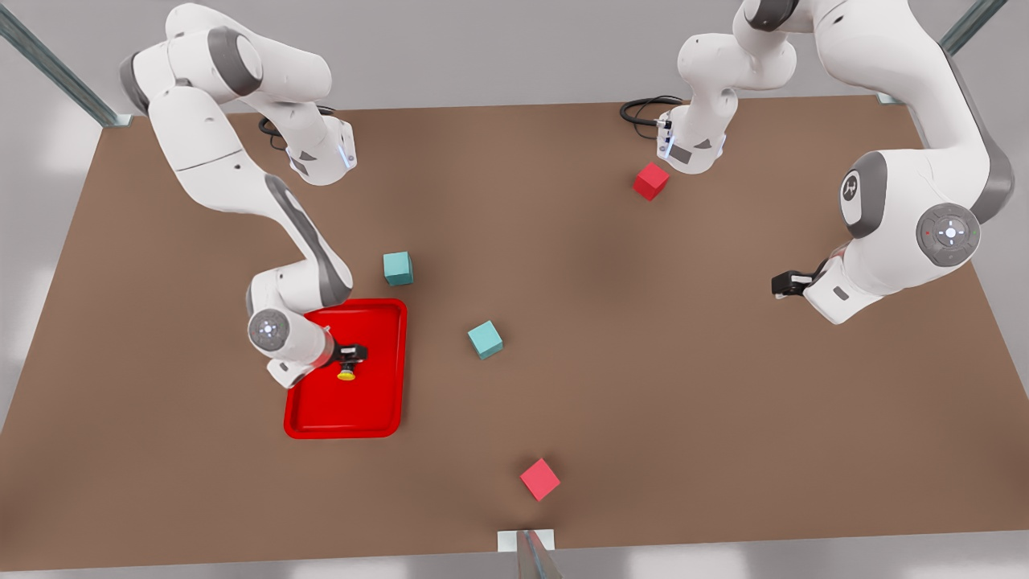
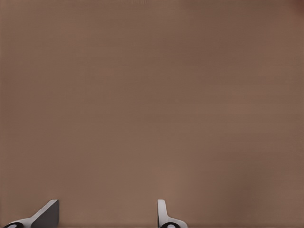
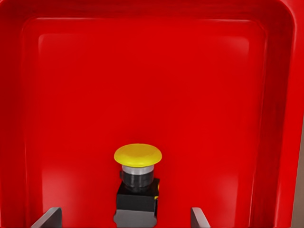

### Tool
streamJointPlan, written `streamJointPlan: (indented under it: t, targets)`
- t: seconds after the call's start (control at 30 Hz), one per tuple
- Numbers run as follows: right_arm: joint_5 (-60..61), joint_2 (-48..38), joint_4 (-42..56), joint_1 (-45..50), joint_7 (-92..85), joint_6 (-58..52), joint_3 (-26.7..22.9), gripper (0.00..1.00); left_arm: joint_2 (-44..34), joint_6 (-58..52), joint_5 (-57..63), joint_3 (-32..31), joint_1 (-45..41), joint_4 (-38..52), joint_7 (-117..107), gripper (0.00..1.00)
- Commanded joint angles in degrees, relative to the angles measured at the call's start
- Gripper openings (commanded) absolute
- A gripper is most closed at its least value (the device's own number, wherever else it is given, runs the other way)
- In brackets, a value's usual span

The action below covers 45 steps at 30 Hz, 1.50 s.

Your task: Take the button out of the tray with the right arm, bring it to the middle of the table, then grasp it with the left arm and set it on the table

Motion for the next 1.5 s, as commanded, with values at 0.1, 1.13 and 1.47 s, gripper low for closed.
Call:
streamJointPlan:
  t: [0.1,1.13,1.47]
  targets:
    - [-1.02,1.42,-0.05,0.78,9.27,2.31,-0.24,1.00,0.00,0.10,0.04,0.01,0.00,0.03,0.17,1.00]
    - [-2.60,2.12,17.26,1.04,2.23,-22.82,3.88,0.38,0.35,-0.16,0.04,0.01,-0.61,0.03,-0.18,1.00]
    - [-2.69,13.36,40.80,24.93,43.71,-25.20,10.05,0.38,0.35,-0.34,0.04,0.01,-0.70,0.03,-0.18,1.00]
